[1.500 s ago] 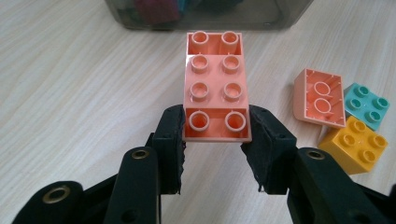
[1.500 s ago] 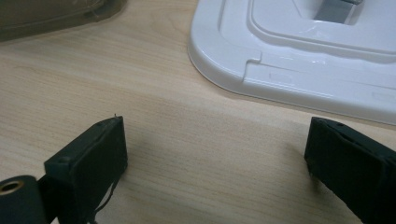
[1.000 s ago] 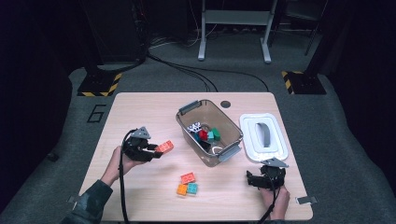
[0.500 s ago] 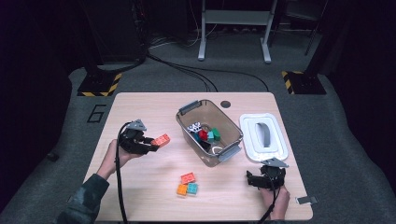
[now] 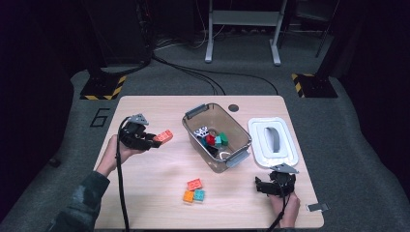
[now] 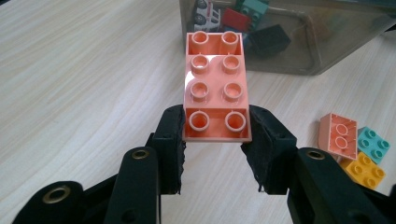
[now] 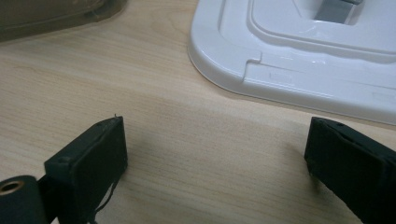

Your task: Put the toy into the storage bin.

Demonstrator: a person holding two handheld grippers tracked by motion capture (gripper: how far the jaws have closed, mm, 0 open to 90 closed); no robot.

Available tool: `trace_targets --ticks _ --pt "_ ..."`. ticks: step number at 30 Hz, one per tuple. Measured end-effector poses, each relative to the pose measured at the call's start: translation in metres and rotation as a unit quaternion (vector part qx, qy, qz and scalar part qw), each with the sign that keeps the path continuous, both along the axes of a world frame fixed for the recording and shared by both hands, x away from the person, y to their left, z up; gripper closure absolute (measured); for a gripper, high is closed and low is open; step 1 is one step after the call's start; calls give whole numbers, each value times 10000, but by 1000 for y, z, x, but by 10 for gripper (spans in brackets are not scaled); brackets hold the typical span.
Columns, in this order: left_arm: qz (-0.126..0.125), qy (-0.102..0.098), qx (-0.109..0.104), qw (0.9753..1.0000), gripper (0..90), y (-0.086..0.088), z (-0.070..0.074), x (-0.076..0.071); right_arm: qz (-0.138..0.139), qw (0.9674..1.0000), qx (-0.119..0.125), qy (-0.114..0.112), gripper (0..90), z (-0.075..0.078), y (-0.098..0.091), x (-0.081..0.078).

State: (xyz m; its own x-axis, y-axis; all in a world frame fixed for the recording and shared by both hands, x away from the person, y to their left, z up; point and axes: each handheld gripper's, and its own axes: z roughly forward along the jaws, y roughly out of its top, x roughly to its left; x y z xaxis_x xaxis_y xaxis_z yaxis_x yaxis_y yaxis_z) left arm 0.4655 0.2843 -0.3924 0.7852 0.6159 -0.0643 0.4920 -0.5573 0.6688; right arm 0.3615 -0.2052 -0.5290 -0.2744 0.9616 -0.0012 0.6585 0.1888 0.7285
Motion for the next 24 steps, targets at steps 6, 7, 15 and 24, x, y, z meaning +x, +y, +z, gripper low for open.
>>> trace_targets --ticks 6,7,15,24 --pt "-18 7 75 10000 590 -3 10 6 12 10000 -8 0 49 0 0 0" --pt "-27 18 93 10000 590 -3 11 6 10 10000 -7 0 49 0 0 0" --pt "-47 -11 104 9999 590 -6 22 12 10 10000 -4 1 48 0 0 0" --pt "-102 11 158 9998 590 -9 26 15 5 10000 1 0 48 0 0 0"
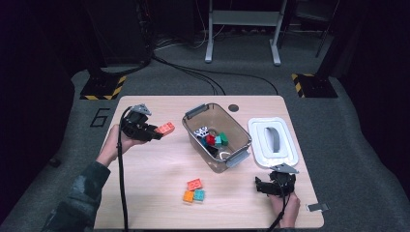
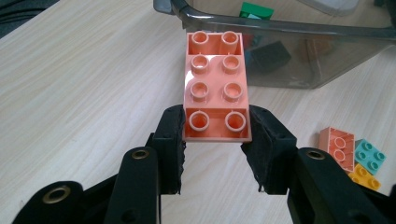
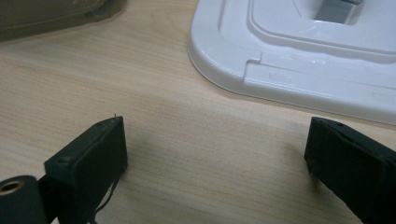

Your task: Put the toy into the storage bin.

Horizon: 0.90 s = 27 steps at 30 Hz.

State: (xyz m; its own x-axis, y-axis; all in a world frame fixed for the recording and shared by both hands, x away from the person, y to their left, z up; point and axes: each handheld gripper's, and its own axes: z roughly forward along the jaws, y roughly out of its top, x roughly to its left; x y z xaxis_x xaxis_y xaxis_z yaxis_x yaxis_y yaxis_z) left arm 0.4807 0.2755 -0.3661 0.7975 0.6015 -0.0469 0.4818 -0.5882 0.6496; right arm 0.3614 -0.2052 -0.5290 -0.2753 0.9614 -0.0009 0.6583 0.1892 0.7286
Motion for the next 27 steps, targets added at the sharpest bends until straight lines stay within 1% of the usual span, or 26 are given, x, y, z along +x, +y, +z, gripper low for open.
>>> trace_targets --ticks 6,8,13,14,17,19,20,24,27 --pt "2 -64 3 10000 590 -2 10 3 -5 10000 1 -1 49 0 0 0" --pt "-22 -50 24 10000 589 -2 13 5 4 10000 -7 0 48 0 0 0" --pt "-16 -94 27 10000 590 -5 19 8 5 10000 -7 0 48 0 0 0" --pt "-31 -80 65 9999 590 -6 20 8 5 10000 -8 1 49 0 0 0" --pt "-49 -87 72 9999 590 -8 22 9 1 10000 -3 -1 48 0 0 0" --pt "-57 -52 64 10000 590 -10 23 10 7 10000 -6 0 48 0 0 0" --pt "-85 -34 104 9999 590 -11 24 11 6 10000 -7 2 48 0 0 0" --pt "-143 -54 139 9998 590 -16 30 16 -11 10000 5 -1 48 0 0 0" --pt "-235 -55 147 9996 590 -24 35 19 4 10000 -5 -2 49 0 0 0"
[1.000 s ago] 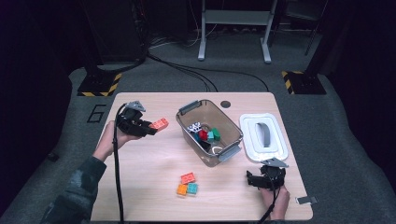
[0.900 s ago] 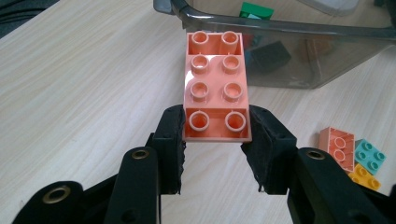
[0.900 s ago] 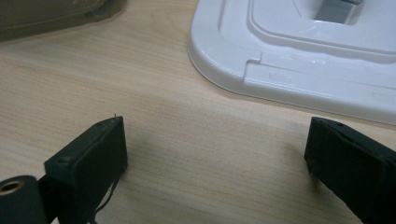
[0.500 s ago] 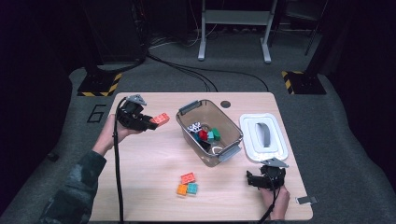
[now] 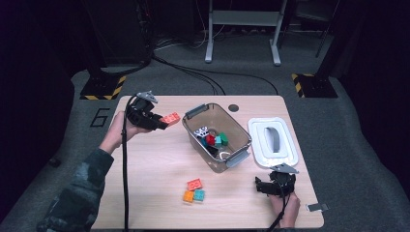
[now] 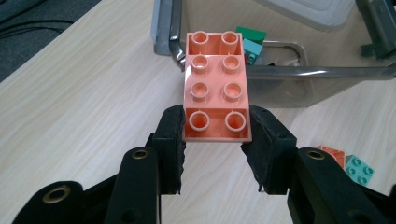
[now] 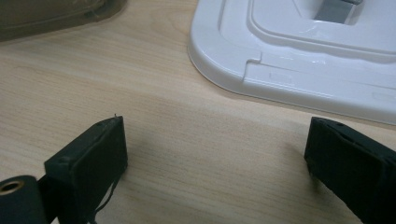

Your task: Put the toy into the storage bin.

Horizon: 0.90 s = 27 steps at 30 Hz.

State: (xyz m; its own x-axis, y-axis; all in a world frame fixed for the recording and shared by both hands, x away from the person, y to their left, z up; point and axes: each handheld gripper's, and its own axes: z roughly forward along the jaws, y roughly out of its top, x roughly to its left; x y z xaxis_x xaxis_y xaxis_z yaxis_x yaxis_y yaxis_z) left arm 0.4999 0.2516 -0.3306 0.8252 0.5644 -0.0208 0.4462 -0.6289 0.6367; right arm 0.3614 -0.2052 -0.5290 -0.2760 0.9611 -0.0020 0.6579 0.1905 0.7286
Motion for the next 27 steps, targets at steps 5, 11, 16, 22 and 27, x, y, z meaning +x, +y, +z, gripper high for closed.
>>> trace_targets --ticks 5,11,16,22,27 --pt "-43 40 122 9999 590 -14 8 9 1 10000 -3 1 49 0 0 0" --pt "-53 62 220 9997 590 -27 22 18 1 10000 -2 1 49 0 0 0" --pt "-130 126 399 9990 590 -42 26 26 -11 10000 12 3 48 0 0 0" --pt "-260 257 617 9974 590 -61 27 34 -9 10000 9 4 48 0 0 0" --pt "-324 431 818 9952 589 -75 21 41 -3 10000 4 2 49 0 0 0"
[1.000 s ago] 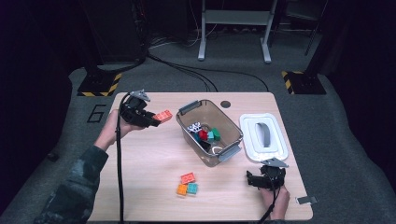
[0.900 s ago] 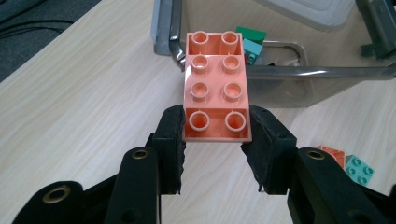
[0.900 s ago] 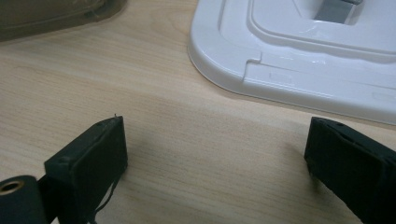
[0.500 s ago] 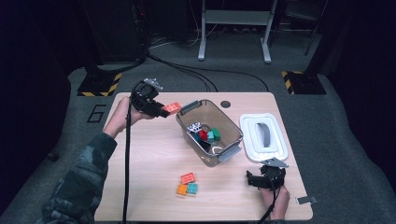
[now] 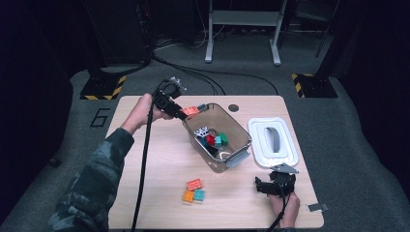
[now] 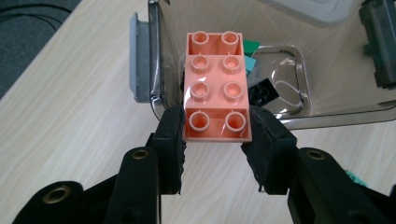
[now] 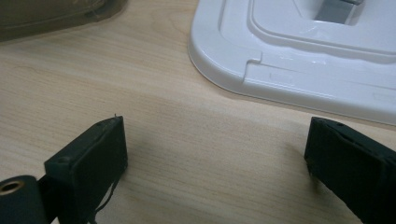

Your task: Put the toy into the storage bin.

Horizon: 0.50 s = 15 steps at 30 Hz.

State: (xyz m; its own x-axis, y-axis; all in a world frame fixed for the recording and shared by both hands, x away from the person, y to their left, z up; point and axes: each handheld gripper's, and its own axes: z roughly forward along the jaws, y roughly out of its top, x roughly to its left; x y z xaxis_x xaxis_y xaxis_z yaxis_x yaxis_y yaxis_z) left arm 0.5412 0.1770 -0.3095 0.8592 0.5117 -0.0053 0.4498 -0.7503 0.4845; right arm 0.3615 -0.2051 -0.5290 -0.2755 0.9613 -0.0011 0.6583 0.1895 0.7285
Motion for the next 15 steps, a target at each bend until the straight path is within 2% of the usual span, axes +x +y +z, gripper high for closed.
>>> trace_targets --ticks 4,8,13,15 --pt "12 159 161 9997 589 -9 -9 6 10 10000 -5 0 49 0 0 0" --pt "67 338 430 9985 589 -19 -22 11 6 10000 -2 -3 49 0 0 0" --pt "141 564 850 9947 589 -30 -31 18 28 10000 4 -9 49 0 0 0" --pt "161 559 995 9933 589 -34 -34 20 28 10000 4 -10 49 0 0 0"
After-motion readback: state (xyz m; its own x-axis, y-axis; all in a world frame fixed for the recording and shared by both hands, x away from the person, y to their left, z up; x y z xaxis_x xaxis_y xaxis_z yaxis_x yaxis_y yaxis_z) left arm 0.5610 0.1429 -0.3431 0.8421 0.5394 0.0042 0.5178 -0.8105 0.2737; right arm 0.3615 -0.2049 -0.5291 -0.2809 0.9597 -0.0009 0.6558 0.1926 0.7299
